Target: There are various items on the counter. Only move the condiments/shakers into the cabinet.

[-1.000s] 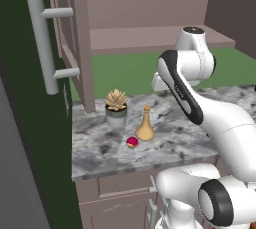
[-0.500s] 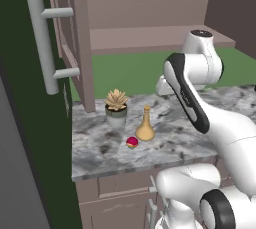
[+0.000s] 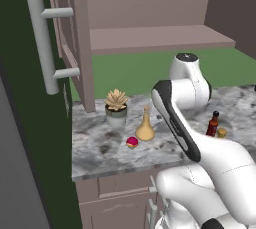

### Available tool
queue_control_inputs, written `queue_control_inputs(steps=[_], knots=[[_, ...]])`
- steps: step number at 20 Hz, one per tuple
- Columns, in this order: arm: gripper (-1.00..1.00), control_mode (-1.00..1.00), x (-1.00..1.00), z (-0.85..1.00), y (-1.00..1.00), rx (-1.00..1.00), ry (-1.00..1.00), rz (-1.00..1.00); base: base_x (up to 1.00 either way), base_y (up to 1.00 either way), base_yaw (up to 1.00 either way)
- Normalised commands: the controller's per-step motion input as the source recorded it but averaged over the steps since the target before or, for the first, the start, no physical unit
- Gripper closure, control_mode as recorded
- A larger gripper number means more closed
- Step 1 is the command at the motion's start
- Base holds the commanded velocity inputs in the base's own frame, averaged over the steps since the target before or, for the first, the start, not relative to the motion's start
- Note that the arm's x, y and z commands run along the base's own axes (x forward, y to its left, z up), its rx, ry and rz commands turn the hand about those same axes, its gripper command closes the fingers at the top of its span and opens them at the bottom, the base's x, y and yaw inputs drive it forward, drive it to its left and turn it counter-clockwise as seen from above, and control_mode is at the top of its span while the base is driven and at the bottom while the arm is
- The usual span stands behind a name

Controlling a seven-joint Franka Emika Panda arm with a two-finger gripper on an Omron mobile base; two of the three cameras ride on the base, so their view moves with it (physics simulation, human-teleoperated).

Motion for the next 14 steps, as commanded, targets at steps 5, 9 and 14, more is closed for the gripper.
queue_control_inputs(steps=[5, 9, 14], knots=[[-1.00, -1.00, 0.02, -0.49, 0.36, 0.03, 0.00, 0.00, 0.00, 0.00, 0.00], [-1.00, -1.00, 0.07, -0.47, 0.24, 0.04, 0.00, 0.00, 0.00, 0.00, 0.00], [-1.00, -1.00, 0.30, -0.31, 0.10, 0.00, -0.05, 0.00, 0.00, 0.00, 0.00]])
